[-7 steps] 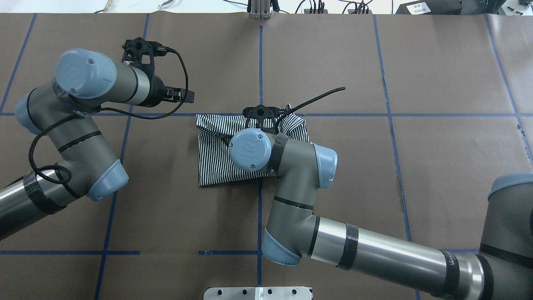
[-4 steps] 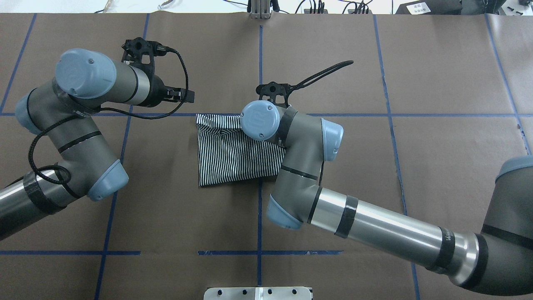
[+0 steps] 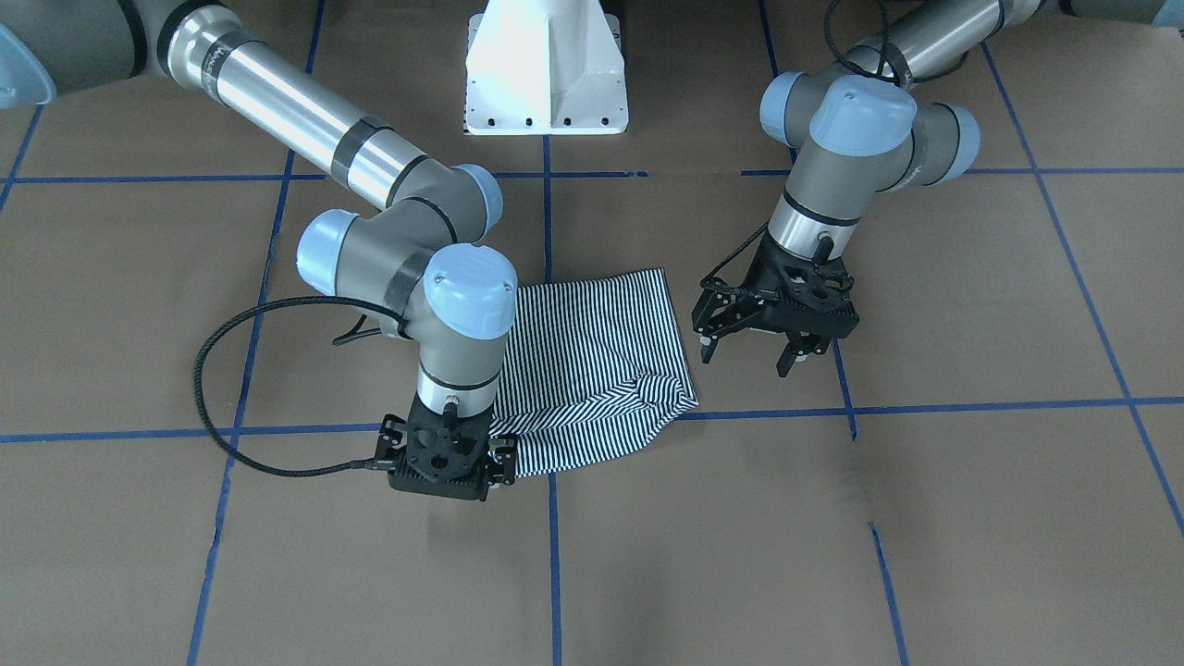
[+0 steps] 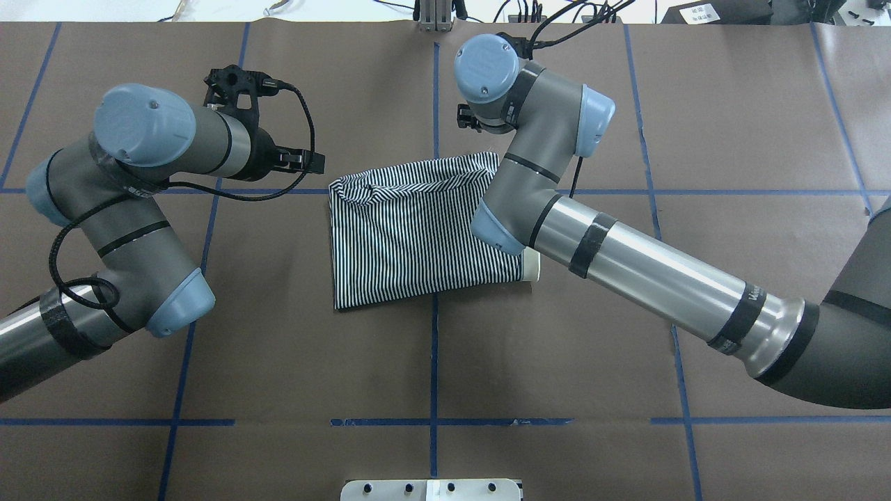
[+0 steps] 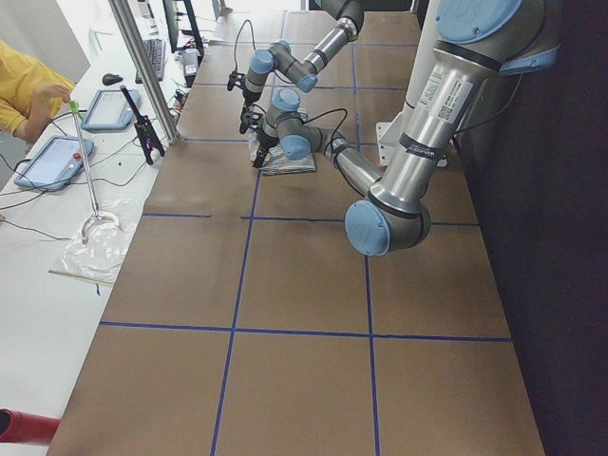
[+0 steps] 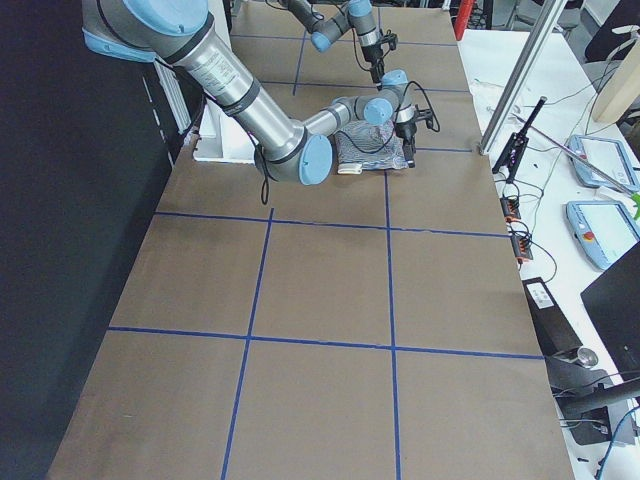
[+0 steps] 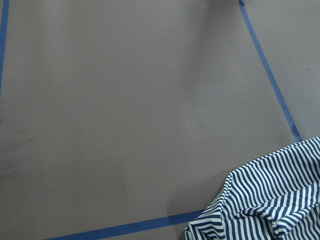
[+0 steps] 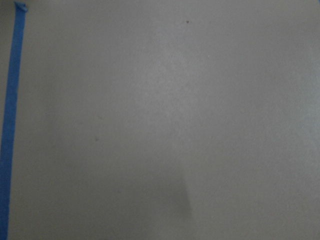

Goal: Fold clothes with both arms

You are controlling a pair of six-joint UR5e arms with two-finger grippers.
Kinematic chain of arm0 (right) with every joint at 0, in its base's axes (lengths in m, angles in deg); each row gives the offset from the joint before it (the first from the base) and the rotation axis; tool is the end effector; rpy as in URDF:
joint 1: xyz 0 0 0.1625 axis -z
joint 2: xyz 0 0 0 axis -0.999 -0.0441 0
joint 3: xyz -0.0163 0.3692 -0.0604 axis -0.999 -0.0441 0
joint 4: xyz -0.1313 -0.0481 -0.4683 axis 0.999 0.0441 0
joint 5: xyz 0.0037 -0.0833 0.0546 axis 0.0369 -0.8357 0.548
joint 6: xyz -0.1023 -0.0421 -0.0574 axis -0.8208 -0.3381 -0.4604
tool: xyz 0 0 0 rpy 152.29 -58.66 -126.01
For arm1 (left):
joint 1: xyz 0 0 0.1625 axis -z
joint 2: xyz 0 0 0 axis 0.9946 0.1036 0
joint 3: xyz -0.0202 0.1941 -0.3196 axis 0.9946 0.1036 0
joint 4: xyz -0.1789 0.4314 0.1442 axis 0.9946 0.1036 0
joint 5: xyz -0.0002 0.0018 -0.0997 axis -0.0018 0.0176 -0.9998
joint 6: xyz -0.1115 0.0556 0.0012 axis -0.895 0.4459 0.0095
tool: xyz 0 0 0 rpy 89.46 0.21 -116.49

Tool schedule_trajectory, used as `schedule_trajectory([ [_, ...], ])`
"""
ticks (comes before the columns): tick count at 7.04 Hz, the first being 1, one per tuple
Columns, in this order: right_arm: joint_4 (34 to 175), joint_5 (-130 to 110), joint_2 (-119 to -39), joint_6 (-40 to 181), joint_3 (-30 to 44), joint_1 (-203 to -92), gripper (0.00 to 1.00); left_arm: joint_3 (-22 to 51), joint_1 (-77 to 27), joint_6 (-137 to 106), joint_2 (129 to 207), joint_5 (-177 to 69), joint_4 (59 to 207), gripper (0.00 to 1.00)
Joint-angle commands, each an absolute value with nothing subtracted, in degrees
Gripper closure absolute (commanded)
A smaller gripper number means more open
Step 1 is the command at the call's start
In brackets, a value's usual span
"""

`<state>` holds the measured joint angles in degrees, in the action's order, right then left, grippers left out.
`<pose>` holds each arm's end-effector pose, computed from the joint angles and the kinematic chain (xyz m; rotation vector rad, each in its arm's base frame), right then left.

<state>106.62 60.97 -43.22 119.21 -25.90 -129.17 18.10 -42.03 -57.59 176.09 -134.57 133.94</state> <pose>-0.5806 -0.6830 0.2032 0.2978 -0.5891 0.2606 0.4685 -0.5663 0.2220 0.4736 0.9321 -0.0327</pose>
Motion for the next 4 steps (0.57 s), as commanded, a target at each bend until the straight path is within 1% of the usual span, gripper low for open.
schedule_trajectory([
  [1,106.74,68.89,-44.25,117.21,-21.91,-132.38,0.00,15.68,-42.83,-58.38,177.93,-134.21,133.04,0.00],
  [2,106.65,68.99,-48.01,117.21,-17.10,-132.30,0.00,13.31,-44.57,-62.74,180.30,-133.86,132.95,0.00],
  [3,106.74,69.00,-50.65,117.21,-13.57,-132.12,0.00,12.50,-49.12,-64.52,181.02,-130.81,132.95,0.00],
  [4,106.74,68.91,-51.20,117.21,-12.92,-132.12,0.00,10.32,-51.77,-65.84,182.77,-126.52,132.95,0.00],
])
